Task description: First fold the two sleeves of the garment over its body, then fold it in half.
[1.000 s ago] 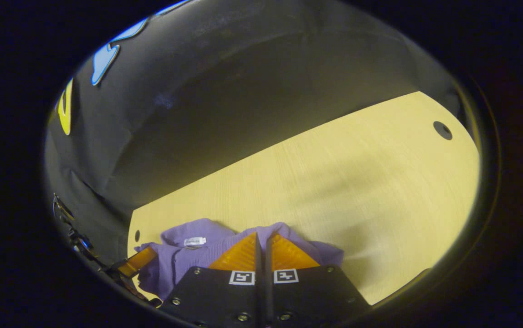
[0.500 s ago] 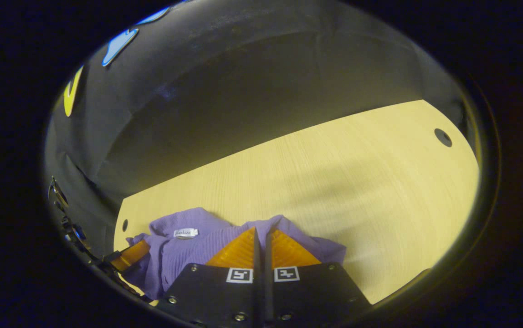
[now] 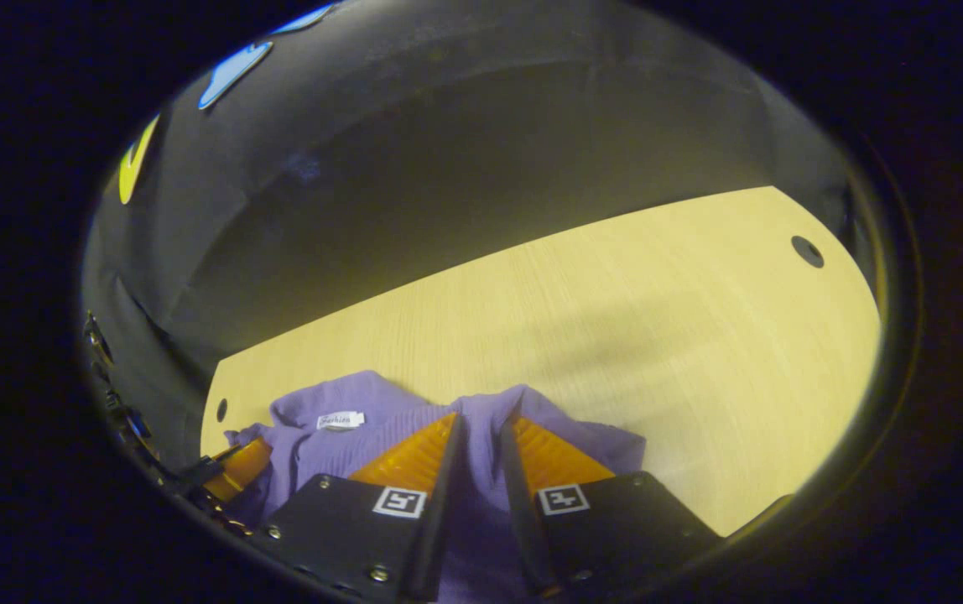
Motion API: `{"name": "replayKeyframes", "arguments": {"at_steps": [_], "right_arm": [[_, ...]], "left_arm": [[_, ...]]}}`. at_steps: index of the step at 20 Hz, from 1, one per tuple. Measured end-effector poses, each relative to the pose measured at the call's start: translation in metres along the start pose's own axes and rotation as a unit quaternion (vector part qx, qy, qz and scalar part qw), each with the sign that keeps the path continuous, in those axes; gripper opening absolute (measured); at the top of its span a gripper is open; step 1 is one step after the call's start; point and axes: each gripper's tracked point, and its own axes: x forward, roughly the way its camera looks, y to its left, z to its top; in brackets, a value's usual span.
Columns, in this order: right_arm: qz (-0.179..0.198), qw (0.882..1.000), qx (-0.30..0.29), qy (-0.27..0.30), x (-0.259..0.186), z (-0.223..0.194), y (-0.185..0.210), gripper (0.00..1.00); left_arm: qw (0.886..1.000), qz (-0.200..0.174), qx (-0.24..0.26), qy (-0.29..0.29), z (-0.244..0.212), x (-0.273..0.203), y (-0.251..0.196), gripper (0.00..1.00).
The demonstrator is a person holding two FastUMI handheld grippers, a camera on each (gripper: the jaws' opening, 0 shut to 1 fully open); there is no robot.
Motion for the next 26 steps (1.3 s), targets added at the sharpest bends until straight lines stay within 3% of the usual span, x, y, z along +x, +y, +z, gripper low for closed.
{"name": "replayKeyframes", "arguments": {"at_steps": [2,3,6,12,17,21,22,26], "right_arm": [[-0.004,1.000,-0.006,-0.008,-0.006,0.005,-0.002,0.46],[-0.005,1.000,-0.010,-0.014,-0.006,0.006,-0.002,0.46],[-0.008,0.999,-0.017,-0.026,-0.012,0.011,-0.001,0.53],[0.002,0.999,-0.026,-0.045,-0.048,0.022,0.008,0.53],[0.023,0.994,-0.047,-0.097,-0.104,0.048,0.021,0.53],[0.037,0.985,-0.064,-0.153,-0.158,0.069,0.028,0.48],[0.039,0.983,-0.069,-0.165,-0.170,0.072,0.030,0.52],[0.038,0.970,-0.108,-0.214,-0.230,0.074,0.034,0.52]], "left_arm": [[1.000,-0.006,0.008,-0.007,0.005,-0.004,-0.006,0.41],[1.000,-0.016,0.008,-0.009,0.009,-0.009,-0.012,0.41],[0.999,-0.023,0.015,-0.025,0.025,-0.024,-0.022,0.80],[0.997,-0.048,0.023,-0.060,0.059,-0.085,-0.055,0.80],[0.990,-0.065,0.036,-0.119,0.098,-0.168,-0.078,0.80],[0.979,-0.072,0.058,-0.180,0.127,-0.246,-0.096,0.80],[0.976,-0.072,0.064,-0.194,0.132,-0.265,-0.100,0.80],[0.964,-0.076,0.077,-0.244,0.142,-0.334,-0.119,0.80]]}}
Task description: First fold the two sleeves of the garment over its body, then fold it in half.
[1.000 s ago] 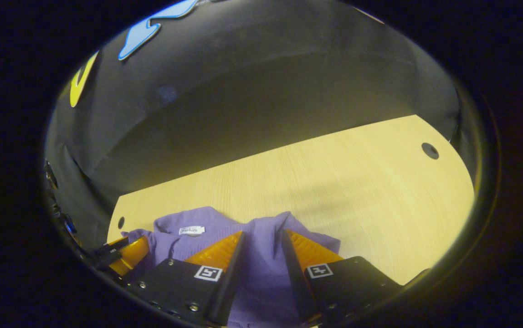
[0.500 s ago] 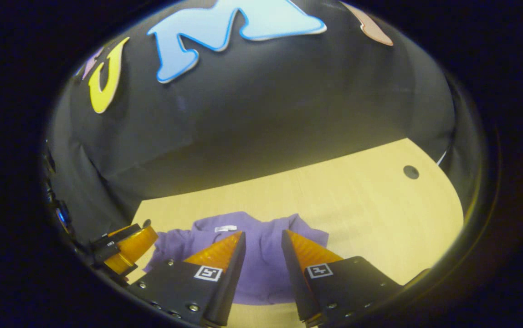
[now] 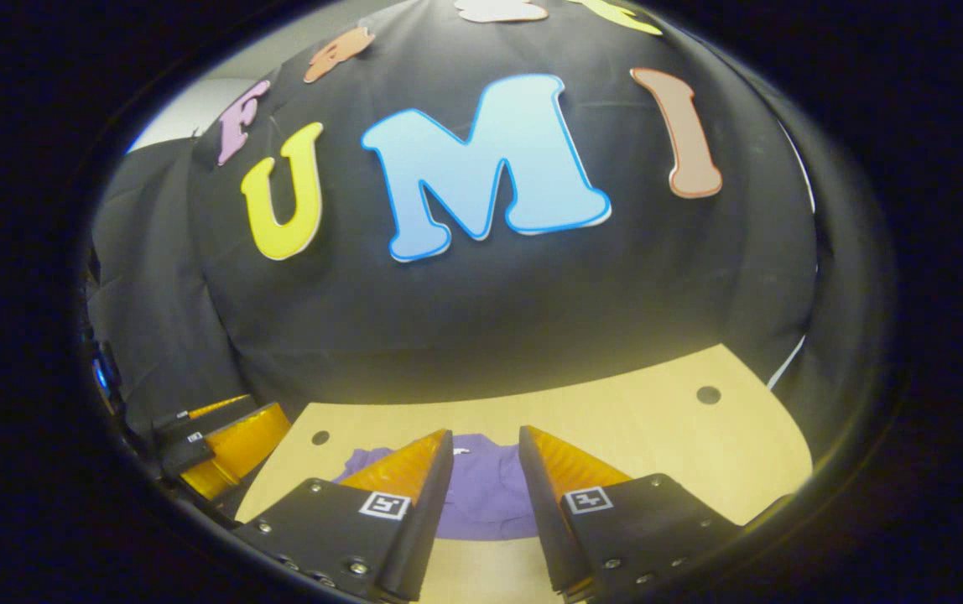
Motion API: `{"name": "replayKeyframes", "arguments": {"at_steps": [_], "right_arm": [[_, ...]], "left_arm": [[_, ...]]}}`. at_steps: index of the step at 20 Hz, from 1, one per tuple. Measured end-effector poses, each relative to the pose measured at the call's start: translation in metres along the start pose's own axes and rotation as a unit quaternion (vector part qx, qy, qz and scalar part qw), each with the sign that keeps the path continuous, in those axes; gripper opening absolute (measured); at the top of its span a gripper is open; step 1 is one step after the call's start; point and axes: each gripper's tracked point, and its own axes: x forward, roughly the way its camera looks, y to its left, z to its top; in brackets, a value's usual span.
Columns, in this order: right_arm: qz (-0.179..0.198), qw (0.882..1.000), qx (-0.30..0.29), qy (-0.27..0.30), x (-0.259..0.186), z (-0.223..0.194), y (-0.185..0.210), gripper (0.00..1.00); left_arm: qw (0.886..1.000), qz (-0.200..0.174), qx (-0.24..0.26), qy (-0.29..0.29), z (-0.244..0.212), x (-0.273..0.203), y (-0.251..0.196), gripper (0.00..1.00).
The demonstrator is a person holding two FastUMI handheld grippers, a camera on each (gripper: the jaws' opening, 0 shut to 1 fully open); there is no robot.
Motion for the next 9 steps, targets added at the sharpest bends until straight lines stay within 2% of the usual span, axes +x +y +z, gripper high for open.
{"name": "replayKeyframes", "arguments": {"at_steps": [4,9], "right_arm": [[0.003,0.998,-0.037,-0.042,-0.057,0.021,0.014,0.52],[0.005,0.995,-0.069,-0.075,-0.108,0.026,0.025,0.52]], "left_arm": [[0.999,-0.009,0.004,-0.047,0.032,-0.054,-0.023,0.79],[0.998,-0.004,-0.003,-0.055,0.036,-0.100,-0.037,0.78]]}}
